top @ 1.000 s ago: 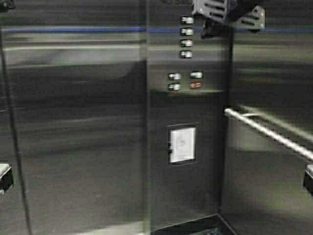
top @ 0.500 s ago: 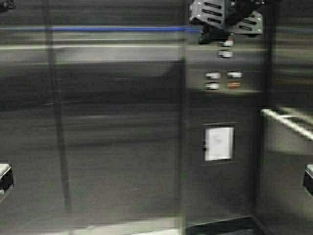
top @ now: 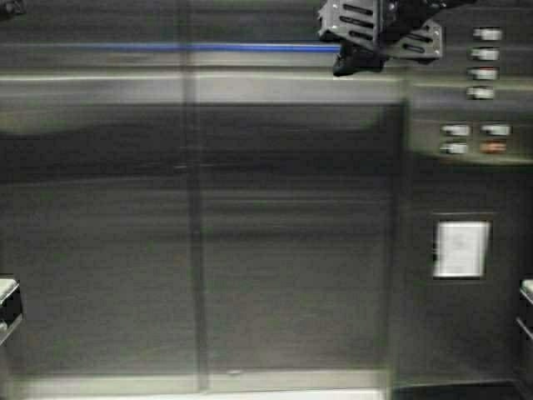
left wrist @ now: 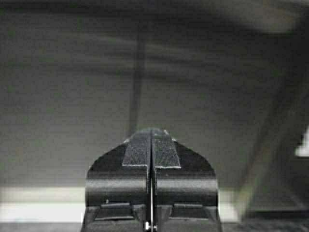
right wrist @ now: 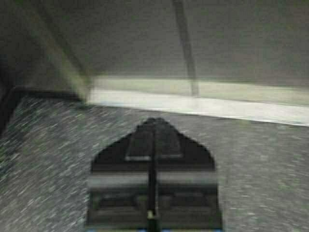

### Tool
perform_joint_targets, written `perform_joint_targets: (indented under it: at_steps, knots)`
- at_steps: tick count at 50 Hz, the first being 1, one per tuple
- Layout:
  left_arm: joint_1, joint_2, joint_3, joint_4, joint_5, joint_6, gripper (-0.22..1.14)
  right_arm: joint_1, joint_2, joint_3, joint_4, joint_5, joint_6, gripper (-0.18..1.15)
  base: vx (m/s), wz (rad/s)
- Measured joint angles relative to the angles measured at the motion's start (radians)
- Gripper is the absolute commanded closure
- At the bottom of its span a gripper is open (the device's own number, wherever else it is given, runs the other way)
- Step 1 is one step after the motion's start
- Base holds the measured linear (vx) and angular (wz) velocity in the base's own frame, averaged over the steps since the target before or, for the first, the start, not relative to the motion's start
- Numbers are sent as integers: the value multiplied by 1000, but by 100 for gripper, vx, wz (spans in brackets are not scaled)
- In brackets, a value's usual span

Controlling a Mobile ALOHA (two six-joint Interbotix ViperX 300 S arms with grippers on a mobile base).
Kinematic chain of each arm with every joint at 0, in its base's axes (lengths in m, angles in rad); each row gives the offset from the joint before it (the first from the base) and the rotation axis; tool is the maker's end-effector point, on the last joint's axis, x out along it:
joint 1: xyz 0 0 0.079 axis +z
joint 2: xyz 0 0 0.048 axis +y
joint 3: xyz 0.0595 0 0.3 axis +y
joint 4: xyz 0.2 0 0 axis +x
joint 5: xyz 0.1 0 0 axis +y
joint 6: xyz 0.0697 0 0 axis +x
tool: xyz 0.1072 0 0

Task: Navigate to elevator, push the call button, then enter the elevator

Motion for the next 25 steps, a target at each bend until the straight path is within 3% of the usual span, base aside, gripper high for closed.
perform_joint_targets:
  at_steps: [25]
  knots:
    - [0,-2,2,0,0,-34,89,20,3,0,2,0,0,91,-6,24]
